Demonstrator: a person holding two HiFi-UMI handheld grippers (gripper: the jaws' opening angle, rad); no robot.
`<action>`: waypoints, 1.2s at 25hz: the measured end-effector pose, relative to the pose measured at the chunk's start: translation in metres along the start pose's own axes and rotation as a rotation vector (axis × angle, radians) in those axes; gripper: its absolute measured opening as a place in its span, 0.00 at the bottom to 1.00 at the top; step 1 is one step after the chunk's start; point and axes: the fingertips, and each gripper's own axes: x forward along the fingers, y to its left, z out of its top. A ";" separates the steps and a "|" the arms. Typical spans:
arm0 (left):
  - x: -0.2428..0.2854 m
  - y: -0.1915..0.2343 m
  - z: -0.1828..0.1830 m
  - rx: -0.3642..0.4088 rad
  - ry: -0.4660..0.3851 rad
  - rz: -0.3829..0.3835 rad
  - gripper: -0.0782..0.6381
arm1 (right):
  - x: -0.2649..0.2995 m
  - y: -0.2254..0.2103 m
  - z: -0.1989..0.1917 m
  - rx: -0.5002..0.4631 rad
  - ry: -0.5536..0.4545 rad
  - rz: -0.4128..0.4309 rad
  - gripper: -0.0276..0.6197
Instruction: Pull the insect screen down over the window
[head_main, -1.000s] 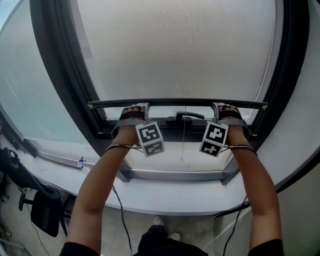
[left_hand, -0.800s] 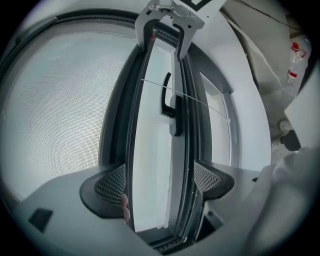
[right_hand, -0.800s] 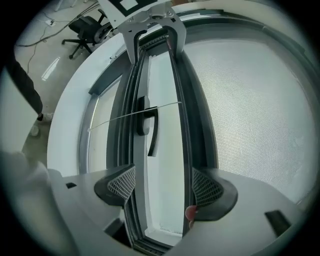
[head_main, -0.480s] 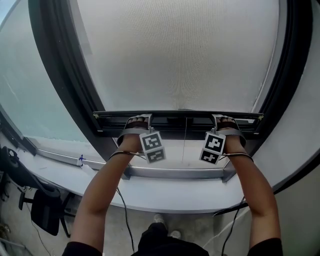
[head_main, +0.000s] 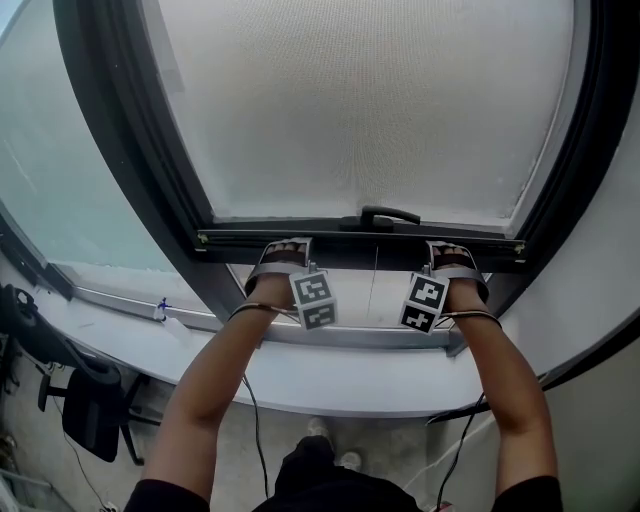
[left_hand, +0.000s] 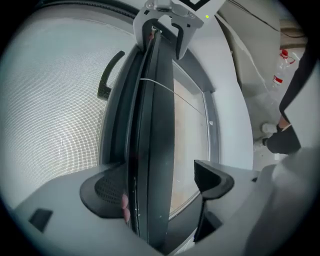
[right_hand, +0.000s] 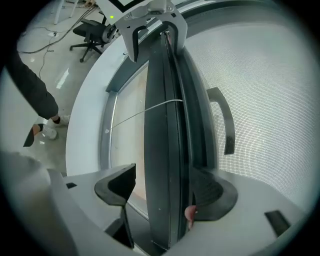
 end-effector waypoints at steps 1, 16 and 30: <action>0.000 0.000 0.000 0.000 0.002 0.001 0.71 | 0.000 0.000 0.000 0.001 -0.002 0.006 0.55; -0.007 -0.006 -0.002 0.013 0.012 -0.018 0.71 | -0.009 0.004 0.001 0.001 0.024 0.061 0.55; -0.006 -0.015 -0.003 0.015 0.020 -0.023 0.70 | -0.008 0.014 -0.001 -0.019 0.057 0.091 0.55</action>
